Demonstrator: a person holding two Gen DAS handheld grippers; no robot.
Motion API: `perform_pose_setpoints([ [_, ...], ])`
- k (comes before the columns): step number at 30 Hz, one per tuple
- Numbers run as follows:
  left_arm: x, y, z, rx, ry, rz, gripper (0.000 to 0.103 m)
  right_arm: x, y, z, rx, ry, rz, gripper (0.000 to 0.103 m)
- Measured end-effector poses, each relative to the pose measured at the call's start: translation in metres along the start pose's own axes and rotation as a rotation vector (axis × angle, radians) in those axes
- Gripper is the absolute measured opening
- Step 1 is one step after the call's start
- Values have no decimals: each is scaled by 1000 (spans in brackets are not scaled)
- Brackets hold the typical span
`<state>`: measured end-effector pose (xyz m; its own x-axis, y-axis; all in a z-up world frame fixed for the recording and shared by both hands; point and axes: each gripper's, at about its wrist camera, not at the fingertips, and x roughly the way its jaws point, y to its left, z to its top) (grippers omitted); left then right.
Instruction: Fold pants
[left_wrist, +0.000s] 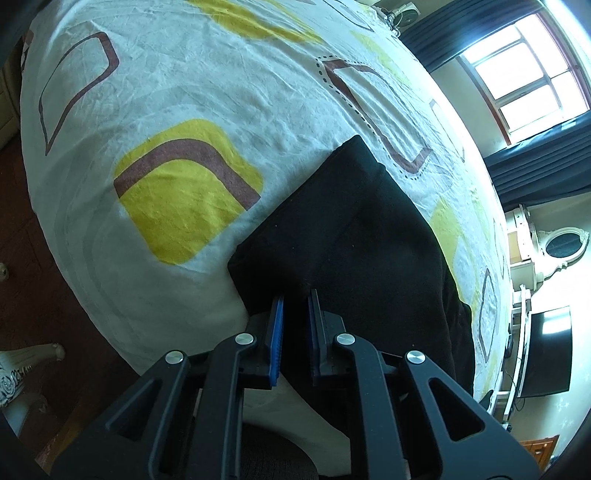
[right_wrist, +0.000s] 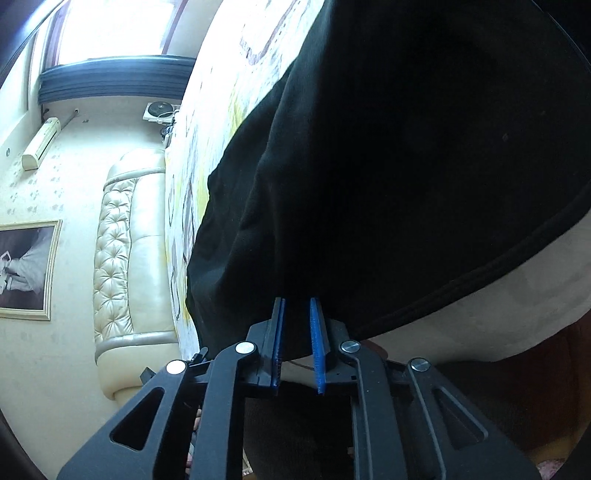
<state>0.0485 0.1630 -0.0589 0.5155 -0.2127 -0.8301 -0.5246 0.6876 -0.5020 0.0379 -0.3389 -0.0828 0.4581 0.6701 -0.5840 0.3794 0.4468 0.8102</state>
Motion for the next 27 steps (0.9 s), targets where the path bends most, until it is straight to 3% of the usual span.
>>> perform_pose_setpoints([
  [2, 2, 2, 0, -9, 8, -5, 14, -28, 2, 10, -26, -62, 2, 33],
  [6, 3, 4, 0, -23, 14, -17, 14, -116, -14, 47, -93, -315, -59, 33],
  [9, 2, 3, -2, -22, 7, -17, 16, -195, -63, 79, 15, -536, -65, 33],
  [12, 3, -1, -5, -3, -4, -24, 25, -244, -126, 99, 213, -645, -54, 33],
  [16, 3, -13, -9, 52, -23, -3, 33, -254, -160, 108, 284, -668, -55, 33],
  [21, 5, -19, -11, 98, -30, 7, 40, -236, -140, 126, 195, -681, -158, 33],
  [27, 6, -20, -9, 95, -26, -4, 44, -213, -108, 155, 119, -668, -169, 33],
])
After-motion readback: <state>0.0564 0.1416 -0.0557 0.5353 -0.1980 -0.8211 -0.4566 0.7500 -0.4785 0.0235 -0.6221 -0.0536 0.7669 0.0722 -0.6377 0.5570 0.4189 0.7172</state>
